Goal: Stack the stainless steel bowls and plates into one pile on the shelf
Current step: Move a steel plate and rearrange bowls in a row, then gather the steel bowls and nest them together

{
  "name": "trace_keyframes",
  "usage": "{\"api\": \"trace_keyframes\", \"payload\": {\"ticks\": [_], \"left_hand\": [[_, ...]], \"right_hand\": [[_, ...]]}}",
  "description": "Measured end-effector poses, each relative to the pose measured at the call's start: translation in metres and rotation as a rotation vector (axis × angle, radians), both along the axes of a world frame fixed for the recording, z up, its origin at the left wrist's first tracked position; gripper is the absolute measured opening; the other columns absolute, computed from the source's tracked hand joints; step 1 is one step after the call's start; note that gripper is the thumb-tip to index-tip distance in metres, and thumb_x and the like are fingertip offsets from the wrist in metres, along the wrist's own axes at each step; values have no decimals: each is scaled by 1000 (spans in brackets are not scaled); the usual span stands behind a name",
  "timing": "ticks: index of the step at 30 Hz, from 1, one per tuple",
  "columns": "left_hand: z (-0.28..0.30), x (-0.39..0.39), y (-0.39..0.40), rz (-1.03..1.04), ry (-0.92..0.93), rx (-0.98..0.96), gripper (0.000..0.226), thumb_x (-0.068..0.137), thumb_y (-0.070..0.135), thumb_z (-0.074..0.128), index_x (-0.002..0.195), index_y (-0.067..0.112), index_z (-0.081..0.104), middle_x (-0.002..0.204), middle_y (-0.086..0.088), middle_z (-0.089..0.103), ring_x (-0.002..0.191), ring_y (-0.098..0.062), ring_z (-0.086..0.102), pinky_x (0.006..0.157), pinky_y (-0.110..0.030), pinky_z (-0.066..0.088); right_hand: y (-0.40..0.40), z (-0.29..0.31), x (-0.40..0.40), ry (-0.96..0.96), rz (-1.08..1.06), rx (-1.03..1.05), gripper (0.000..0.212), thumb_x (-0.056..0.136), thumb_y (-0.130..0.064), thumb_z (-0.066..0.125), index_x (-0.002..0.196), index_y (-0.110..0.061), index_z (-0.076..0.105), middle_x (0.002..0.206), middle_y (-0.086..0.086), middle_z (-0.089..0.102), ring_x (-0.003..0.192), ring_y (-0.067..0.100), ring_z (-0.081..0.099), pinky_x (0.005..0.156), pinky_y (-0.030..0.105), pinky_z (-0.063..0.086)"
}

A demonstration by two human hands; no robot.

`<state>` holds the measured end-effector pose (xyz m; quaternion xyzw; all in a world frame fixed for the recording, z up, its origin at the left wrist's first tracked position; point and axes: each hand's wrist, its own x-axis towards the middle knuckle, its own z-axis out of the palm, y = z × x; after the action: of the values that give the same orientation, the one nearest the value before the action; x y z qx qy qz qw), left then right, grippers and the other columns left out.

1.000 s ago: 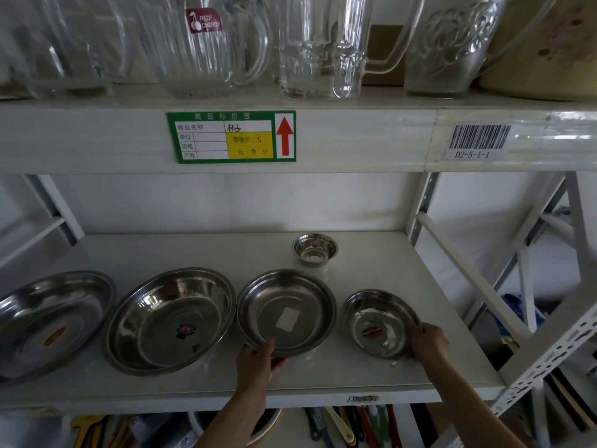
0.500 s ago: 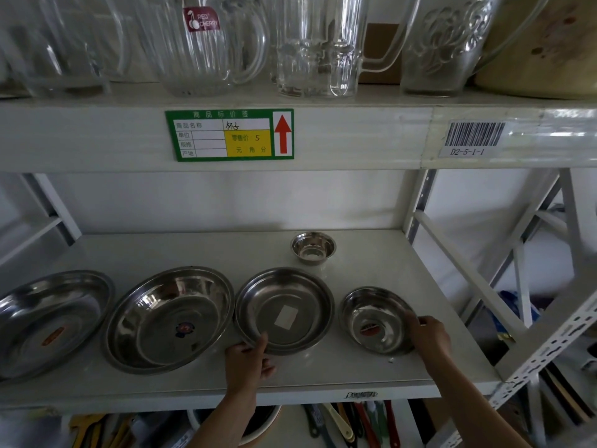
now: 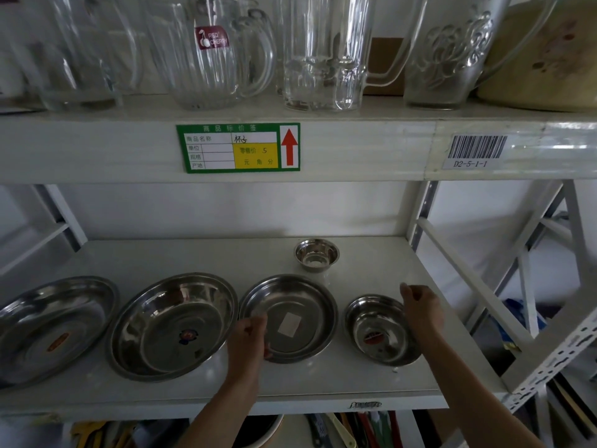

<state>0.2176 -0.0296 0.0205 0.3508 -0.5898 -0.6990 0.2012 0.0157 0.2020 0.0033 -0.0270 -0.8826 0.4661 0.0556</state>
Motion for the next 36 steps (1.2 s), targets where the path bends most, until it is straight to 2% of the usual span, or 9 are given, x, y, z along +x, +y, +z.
{"api": "trace_keyframes", "payload": {"ticks": [7,11,15,18,21,25,30,34,36], "left_hand": [[25,-43,8,4,73,-10,21,96,20,51,82,7,60,67,-6,54,58,-15,50,56,-25,45],[34,-60,14,39,97,-55,28,96,18,49,72,11,61,66,-9,57,62,-21,50,62,-33,44],[37,-70,16,65,116,-66,31,95,14,49,66,14,61,63,-10,55,62,-24,48,62,-36,40],[39,-73,16,66,131,-86,27,94,11,50,69,9,61,59,-8,56,59,-24,48,58,-35,41],[40,-68,18,33,150,-148,23,96,11,49,83,-2,63,60,-6,56,52,-16,49,46,-21,43],[40,-63,17,11,169,-158,26,96,9,49,92,-14,59,61,-6,54,46,-5,50,46,-20,43],[45,-59,15,3,175,-179,29,96,9,48,90,-18,57,59,-9,52,44,-3,47,44,-13,40],[47,-58,14,-3,159,-167,26,96,9,48,89,-11,61,59,-4,55,44,-3,47,45,-13,40],[48,-58,14,-3,154,-163,24,96,9,49,88,-9,62,59,-3,56,43,-3,48,44,-13,41]], "right_hand": [[-62,19,-31,-77,152,-140,27,93,-38,56,95,-13,65,82,8,71,78,28,68,80,41,54],[-93,18,-52,-195,203,-211,23,94,-29,58,74,-17,57,62,3,63,55,20,61,77,43,56],[-115,6,-74,-347,194,-228,33,92,-22,58,62,-8,53,59,11,59,53,26,59,77,48,58],[-132,-7,-88,-432,231,-206,27,89,-18,59,69,0,56,67,20,61,53,28,61,75,50,58],[-149,-14,-94,-484,250,-243,21,90,-14,58,78,3,55,71,23,59,49,26,58,58,38,56],[-166,-22,-101,-522,245,-245,23,95,-17,55,84,2,49,64,21,57,47,26,57,47,32,52],[-180,-45,-117,-542,203,-245,39,90,-28,60,108,6,57,73,23,65,51,30,62,61,40,55],[-181,-28,-107,-554,167,-217,20,93,-17,55,103,1,54,70,15,55,56,26,54,51,32,44],[-183,-29,-109,-556,153,-262,25,92,-9,53,113,4,57,82,18,58,70,30,58,59,33,46]]}}
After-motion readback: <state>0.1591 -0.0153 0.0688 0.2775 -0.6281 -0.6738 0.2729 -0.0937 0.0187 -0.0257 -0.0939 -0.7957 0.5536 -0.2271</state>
